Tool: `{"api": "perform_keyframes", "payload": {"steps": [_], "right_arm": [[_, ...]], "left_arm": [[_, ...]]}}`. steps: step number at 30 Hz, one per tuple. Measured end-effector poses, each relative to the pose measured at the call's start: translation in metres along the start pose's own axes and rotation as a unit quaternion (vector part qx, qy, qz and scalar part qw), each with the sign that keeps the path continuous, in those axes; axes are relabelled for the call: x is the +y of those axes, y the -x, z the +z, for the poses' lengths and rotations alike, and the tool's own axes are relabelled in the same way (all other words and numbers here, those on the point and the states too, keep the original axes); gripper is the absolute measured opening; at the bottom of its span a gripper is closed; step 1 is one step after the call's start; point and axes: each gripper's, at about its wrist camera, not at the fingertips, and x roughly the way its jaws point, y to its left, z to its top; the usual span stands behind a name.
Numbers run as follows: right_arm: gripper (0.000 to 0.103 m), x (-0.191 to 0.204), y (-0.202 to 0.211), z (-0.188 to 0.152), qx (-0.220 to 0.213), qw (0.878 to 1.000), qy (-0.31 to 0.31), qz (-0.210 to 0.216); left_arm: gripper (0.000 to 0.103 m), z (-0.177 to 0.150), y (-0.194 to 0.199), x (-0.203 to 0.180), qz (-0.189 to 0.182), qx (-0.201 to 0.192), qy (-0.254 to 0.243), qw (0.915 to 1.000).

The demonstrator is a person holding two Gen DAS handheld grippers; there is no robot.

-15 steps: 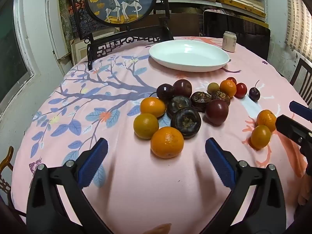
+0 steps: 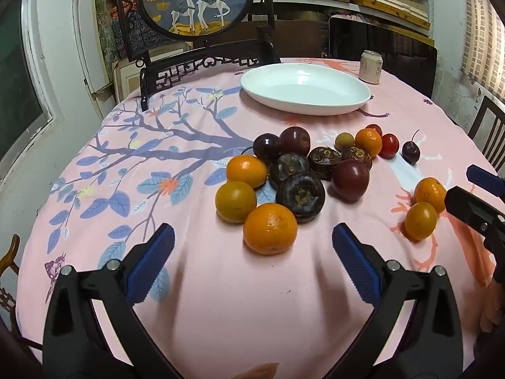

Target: Organize fruits

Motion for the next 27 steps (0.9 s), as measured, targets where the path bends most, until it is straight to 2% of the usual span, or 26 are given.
{"api": "perform_keyframes", "payload": {"steps": [27], "right_arm": [[0.102,0.0012,-0.0013,-0.0014,0.005,1.0,-0.003,0.007]], "left_arm": [[0.101,-0.0013,-0.0005,-0.0004,0.0,0.003,0.0,1.0]]}}
